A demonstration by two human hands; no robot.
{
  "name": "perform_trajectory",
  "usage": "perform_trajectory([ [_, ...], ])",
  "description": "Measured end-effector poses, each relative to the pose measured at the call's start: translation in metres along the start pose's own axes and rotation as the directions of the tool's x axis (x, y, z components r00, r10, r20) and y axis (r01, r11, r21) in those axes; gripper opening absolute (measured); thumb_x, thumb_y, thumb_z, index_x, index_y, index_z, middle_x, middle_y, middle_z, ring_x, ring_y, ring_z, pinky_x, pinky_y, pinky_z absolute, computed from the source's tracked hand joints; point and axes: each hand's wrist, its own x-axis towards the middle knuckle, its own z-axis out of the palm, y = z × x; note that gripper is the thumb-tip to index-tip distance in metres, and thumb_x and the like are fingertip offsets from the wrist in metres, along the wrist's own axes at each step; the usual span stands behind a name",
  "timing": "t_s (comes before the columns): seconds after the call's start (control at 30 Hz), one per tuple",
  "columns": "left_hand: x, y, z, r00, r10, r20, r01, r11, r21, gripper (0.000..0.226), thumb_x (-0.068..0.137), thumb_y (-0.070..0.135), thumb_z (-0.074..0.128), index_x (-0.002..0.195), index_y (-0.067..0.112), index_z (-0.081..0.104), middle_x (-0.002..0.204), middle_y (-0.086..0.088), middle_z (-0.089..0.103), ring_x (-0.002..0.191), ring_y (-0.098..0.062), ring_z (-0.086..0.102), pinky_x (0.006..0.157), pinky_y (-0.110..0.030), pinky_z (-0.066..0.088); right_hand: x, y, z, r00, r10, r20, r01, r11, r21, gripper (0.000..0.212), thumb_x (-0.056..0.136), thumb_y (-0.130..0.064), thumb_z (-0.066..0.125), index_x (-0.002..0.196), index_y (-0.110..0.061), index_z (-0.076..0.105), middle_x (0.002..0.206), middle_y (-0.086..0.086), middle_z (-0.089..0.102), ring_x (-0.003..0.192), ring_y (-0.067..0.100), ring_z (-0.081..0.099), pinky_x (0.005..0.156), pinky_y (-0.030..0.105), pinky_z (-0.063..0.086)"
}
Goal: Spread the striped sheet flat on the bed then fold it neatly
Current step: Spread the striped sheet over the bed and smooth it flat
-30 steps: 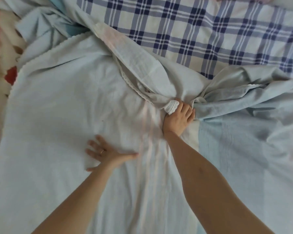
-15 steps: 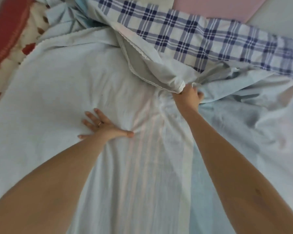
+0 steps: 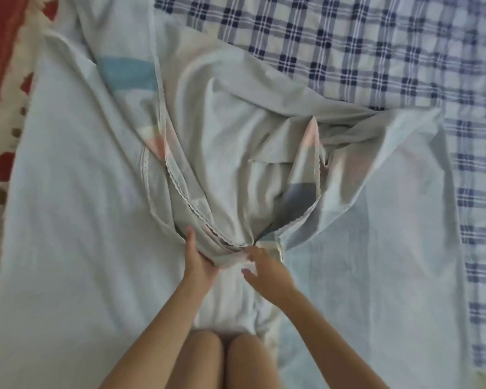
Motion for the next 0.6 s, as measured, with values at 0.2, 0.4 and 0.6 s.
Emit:
perform_trajectory([
  [0.2,0.022,-0.008,0.006,0.973,0.013,-0.232,0.062,0.949,0.309,0.038,0.082,0.016,0.069,0.117,0.006,0.058,0.104,-0.011,0.066,0.088,-0.026,0.064,0.09,-0.041,0.052,0.067,0.026,-0.067,0.781,0.374,-0.5,-0.157,0.892,0.423,0.062,0.085,-0.031,0.063,0.139,-0.015,0.035,0.137,0.015,0.036,0.125,0.035,0.04,0.099,0.044,0.038],
  [0.4,0.023,-0.011,0.0,0.968,0.008,-0.251,0.093,0.917,0.388,0.012,0.082,0.0,0.058,0.093,0.001,0.062,0.092,-0.018,0.062,0.078,-0.029,0.061,0.074,-0.037,0.052,0.143,0.06,-0.104,0.695,0.658,-0.29,-0.311,0.639,0.704,0.09,0.078,-0.035,0.069,0.149,-0.02,0.015,0.144,0.009,0.034,0.131,0.031,0.037,0.108,0.044,0.032],
  [0.6,0.019,-0.014,-0.012,0.948,0.117,-0.297,-0.008,0.939,0.344,0.013,0.086,-0.004,0.05,0.094,0.002,0.058,0.083,-0.012,0.062,0.071,-0.024,0.062,0.064,-0.03,0.055,0.084,0.08,-0.129,0.426,0.633,-0.646,0.243,0.608,0.756,0.02,0.081,0.004,0.046,0.086,-0.016,0.048,0.075,-0.005,0.048,0.066,-0.002,0.049,0.061,0.012,0.034],
])
